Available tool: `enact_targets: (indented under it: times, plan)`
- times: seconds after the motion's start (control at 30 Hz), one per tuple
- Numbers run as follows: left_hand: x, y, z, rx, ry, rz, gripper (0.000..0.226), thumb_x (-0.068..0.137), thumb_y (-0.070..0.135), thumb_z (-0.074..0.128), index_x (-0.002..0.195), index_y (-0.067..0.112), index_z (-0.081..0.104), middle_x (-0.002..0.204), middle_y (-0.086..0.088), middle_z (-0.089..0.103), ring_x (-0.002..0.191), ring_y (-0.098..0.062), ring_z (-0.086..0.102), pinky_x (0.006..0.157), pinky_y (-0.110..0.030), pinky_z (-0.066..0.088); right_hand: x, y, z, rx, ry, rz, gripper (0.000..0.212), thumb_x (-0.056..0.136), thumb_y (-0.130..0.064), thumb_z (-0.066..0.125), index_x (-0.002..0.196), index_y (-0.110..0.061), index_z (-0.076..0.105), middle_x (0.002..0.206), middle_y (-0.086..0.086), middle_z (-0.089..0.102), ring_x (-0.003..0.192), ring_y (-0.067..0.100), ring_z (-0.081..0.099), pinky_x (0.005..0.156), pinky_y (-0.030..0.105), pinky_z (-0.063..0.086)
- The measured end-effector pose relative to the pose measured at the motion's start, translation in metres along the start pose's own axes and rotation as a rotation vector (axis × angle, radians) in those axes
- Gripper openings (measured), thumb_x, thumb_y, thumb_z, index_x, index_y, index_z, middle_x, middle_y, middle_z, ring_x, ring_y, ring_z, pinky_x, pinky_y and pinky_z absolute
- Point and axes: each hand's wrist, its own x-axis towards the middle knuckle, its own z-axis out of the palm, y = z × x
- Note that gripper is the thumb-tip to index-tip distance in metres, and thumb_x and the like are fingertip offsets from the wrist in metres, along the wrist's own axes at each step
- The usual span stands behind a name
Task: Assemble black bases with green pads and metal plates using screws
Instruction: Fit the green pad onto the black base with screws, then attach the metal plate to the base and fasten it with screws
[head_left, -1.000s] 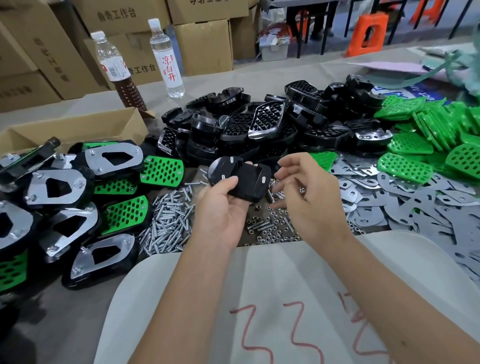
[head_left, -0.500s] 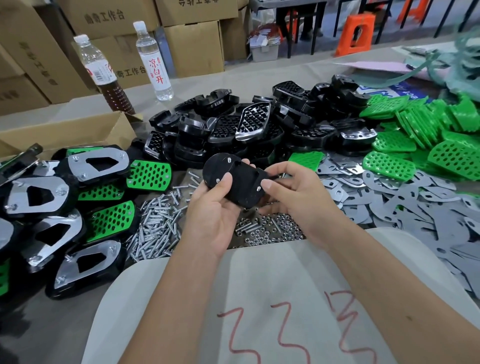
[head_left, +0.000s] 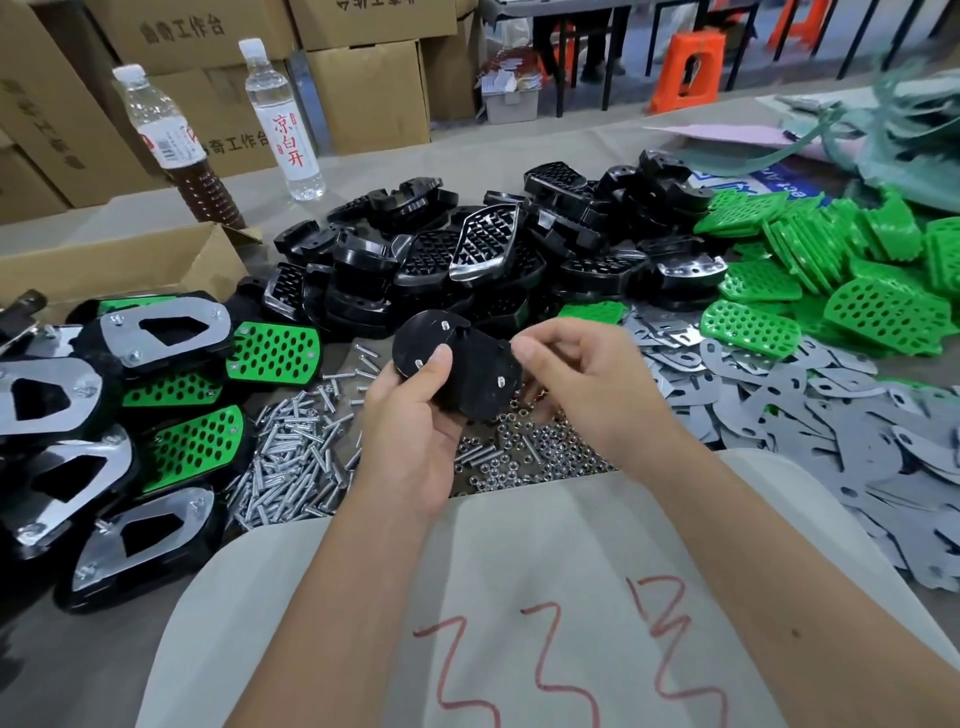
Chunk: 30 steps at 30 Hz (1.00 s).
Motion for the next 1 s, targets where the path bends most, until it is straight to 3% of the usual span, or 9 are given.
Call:
enact_targets:
  times: [0.1,0.23,0.37,0.47,0.6,0.7,0.87,0.93,1.0]
  plan:
    - [-0.001,-0.001,0.002,0.029,-0.022,-0.011,0.02,0.1,0.005,0.059,0.116,0.01,0.07,0.107,-0.01,0.08,0.093,-0.024,0.078,0.065,-0.038,0.063,0.005,0.006,-0.013,-0.433,0.264,-0.107,0.013,0.098,-0.024,0.07,0.09,-0.016,0.076,0.068,-0.008,0.069,0.064,0.009,0.064,0.069,0.034,0.056]
    - [-0.004,-0.003,0.008,0.091,-0.057,0.012,0.023,0.101,0.004,0.058,0.119,0.012,0.07,0.114,-0.012,0.078,0.102,-0.03,0.077,0.076,-0.051,0.065,0.007,0.006,-0.029,-0.548,0.343,-0.08,0.006,0.094,-0.015,0.071,0.091,-0.013,0.076,0.066,-0.018,0.062,0.067,0.01,0.064,0.076,0.039,0.057]
    - [-0.014,-0.013,0.03,0.202,-0.18,-0.036,0.024,0.101,0.004,0.059,0.121,0.011,0.07,0.111,-0.01,0.079,0.094,-0.024,0.078,0.066,-0.04,0.064,0.006,0.0,-0.041,-0.611,0.327,-0.094,0.006,0.092,-0.017,0.073,0.086,-0.017,0.075,0.063,-0.018,0.059,0.064,0.009,0.06,0.073,0.035,0.055]
    - [-0.024,-0.031,0.057,0.292,-0.294,-0.146,0.023,0.098,0.006,0.062,0.118,0.013,0.073,0.11,-0.011,0.079,0.098,-0.026,0.078,0.069,-0.041,0.065,-0.003,-0.005,-0.067,-0.718,0.324,-0.049,0.005,0.09,-0.021,0.074,0.086,-0.019,0.076,0.063,-0.014,0.06,0.068,0.015,0.063,0.068,0.031,0.051]
    - [-0.034,-0.053,0.095,0.333,-0.388,-0.284,0.02,0.092,0.007,0.066,0.106,0.016,0.075,0.102,-0.006,0.081,0.094,-0.026,0.078,0.081,-0.048,0.065,-0.02,-0.02,-0.126,-1.015,0.228,0.23,0.013,0.089,-0.029,0.076,0.084,-0.018,0.074,0.075,0.005,0.069,0.078,0.031,0.066,0.068,0.032,0.05]
    - [-0.039,-0.066,0.118,0.3,-0.402,-0.32,0.021,0.09,0.002,0.066,0.105,0.014,0.074,0.09,-0.004,0.08,0.076,-0.02,0.077,0.062,-0.038,0.065,-0.037,-0.032,-0.164,-1.168,0.09,0.448,0.033,0.083,-0.041,0.084,0.089,-0.009,0.074,0.084,0.013,0.074,0.079,0.031,0.069,0.073,0.036,0.057]
    - [-0.042,-0.08,0.133,0.268,-0.404,-0.324,0.02,0.092,-0.003,0.062,0.104,0.009,0.073,0.086,-0.009,0.079,0.074,-0.023,0.077,0.068,-0.044,0.066,-0.055,-0.034,-0.182,-1.146,-0.091,0.609,0.057,0.073,-0.051,0.09,0.101,-0.02,0.052,0.062,-0.001,0.071,0.045,0.013,0.069,0.055,0.028,0.051]
    - [-0.043,-0.084,0.133,0.264,-0.384,-0.324,0.02,0.093,-0.004,0.061,0.106,0.008,0.072,0.087,-0.01,0.079,0.074,-0.023,0.077,0.065,-0.044,0.066,-0.054,-0.03,-0.185,-1.116,-0.084,0.599,0.062,0.069,-0.051,0.093,0.102,-0.018,0.051,0.057,-0.001,0.07,0.046,0.014,0.068,0.051,0.027,0.044]
    - [-0.042,-0.086,0.131,0.303,-0.358,-0.319,0.019,0.092,-0.001,0.064,0.104,0.011,0.073,0.087,-0.007,0.079,0.073,-0.02,0.077,0.058,-0.039,0.064,-0.052,-0.026,-0.188,-1.086,-0.053,0.577,0.066,0.065,-0.052,0.094,0.103,-0.012,0.059,0.062,0.004,0.071,0.059,0.022,0.071,0.052,0.03,0.047]
